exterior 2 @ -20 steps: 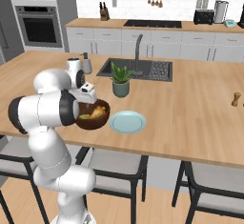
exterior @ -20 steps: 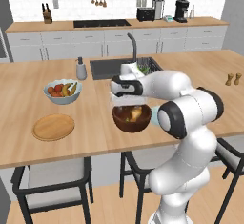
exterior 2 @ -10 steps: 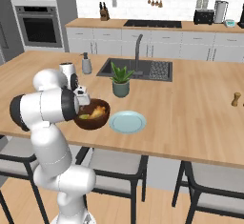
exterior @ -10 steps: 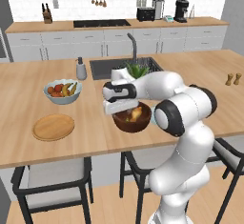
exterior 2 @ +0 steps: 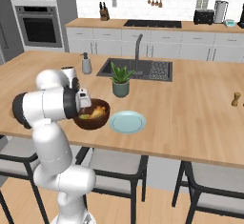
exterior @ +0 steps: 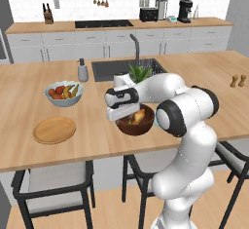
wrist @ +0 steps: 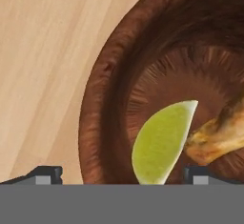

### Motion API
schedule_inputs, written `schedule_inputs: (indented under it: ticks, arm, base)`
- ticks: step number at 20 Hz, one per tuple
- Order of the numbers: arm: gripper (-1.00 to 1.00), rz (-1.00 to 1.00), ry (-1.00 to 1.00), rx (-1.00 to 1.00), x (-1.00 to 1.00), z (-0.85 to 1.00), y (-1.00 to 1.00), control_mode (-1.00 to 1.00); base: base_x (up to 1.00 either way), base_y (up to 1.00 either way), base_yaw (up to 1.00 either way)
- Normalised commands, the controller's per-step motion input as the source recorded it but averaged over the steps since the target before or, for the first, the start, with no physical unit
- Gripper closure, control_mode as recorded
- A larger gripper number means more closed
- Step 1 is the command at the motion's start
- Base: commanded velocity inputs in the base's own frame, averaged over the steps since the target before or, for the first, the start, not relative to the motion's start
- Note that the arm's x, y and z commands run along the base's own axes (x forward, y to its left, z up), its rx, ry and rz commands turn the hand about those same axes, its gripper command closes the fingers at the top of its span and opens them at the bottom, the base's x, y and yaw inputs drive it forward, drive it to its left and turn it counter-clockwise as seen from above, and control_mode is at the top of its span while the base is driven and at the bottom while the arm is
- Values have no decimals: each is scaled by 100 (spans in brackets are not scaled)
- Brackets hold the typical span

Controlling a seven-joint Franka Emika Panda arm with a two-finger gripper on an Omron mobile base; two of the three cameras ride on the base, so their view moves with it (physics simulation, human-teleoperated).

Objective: Pick the chicken drumstick and lemon wedge from their plates and place them in the bowl. Then put the bowl in the fridge.

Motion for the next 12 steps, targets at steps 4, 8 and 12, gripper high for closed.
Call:
schedule_inputs:
  ticks: [4, 8, 12]
  arm:
    - [-100, 9, 0, 0, 17, -22, 1, -100]
    - [-100, 8, -1, 0, 12, -16, 0, -100]
    - [-100, 5, -5, 0, 3, -29, 5, -100]
  base:
    - [0, 0, 0]
    - [0, 0, 0]
    - [0, 0, 0]
